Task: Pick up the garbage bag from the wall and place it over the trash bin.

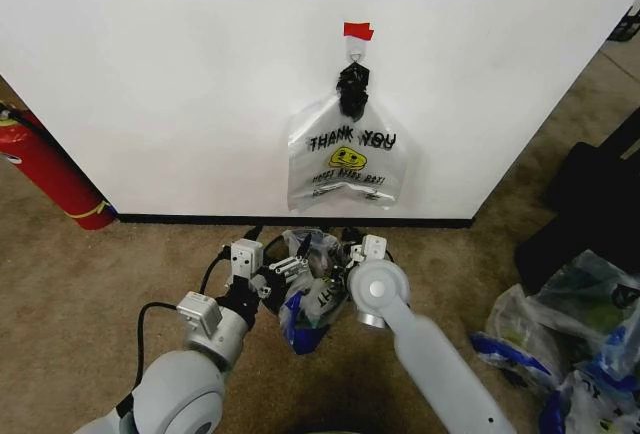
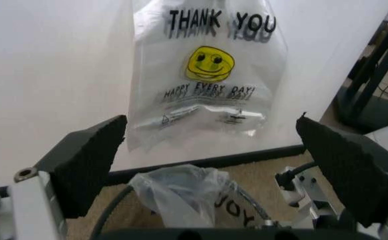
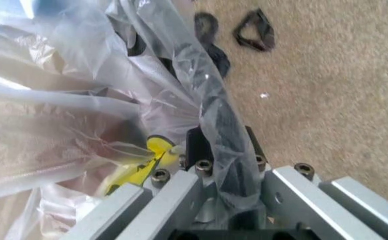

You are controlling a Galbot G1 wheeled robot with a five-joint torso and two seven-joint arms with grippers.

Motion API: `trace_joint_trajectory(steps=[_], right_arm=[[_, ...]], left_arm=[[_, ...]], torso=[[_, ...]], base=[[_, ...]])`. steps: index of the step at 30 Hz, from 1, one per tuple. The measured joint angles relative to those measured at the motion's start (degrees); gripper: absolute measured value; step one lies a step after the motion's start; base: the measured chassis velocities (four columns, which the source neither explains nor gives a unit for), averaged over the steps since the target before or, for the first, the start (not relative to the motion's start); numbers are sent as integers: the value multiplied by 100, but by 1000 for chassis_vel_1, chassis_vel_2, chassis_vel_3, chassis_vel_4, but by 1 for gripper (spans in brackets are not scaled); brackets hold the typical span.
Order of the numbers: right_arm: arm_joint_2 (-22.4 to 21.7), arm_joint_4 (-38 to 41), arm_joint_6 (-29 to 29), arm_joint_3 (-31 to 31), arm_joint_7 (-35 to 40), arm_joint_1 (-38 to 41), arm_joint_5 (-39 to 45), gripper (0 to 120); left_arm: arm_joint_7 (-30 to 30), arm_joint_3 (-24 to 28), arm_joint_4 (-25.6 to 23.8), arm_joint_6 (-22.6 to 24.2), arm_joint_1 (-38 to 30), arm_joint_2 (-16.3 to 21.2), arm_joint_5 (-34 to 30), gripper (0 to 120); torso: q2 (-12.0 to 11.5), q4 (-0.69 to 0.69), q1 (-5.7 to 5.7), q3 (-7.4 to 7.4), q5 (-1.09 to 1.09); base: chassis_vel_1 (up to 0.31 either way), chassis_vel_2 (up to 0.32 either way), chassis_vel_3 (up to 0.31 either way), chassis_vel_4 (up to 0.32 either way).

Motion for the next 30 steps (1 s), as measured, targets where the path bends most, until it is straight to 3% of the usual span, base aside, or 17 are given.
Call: trace_joint_trajectory(steps=[6,11,13,16,19,23,30], right_arm=[[-8,361,507,145,-730,-408,-799,0],[-23,722,999,201,-1148,-719,-1382,0],[-28,918,1159,245,-1298,-866,-1604,0],[-58,1085,1230,283,-1422,-1014,-1854,0],[-63,1135,1239,296,-1441,-1056,-1909,0],[-26,1254,1233,300,-1474,-1122,-1966,0],[5,1253,1212,300,-1509,-1137,-2036,0]], left_arm=[[-51,3,-253,261,-66,142,-291,100],[-321,82,-572,776,-288,349,-1221,100],[-588,166,-721,1186,-624,460,-1971,100],[-828,398,-775,1545,-1259,620,-2582,100],[-833,504,-752,1636,-1496,703,-2624,100],[-751,895,-566,2127,-1920,904,-2315,100],[-819,1346,-149,2331,-2160,776,-1907,100]], torso=[[0,0,0,0,1],[0,-1,0,0,0],[0,0,0,0,0],[0,-3,0,0,-1],[1,-3,0,0,0],[0,1,0,0,0],[0,-1,0,0,-2]], base=[[0,0,0,0],[0,0,0,0],[0,0,0,0],[0,0,0,0],[0,0,0,0],[0,0,0,0],[0,0,0,0]])
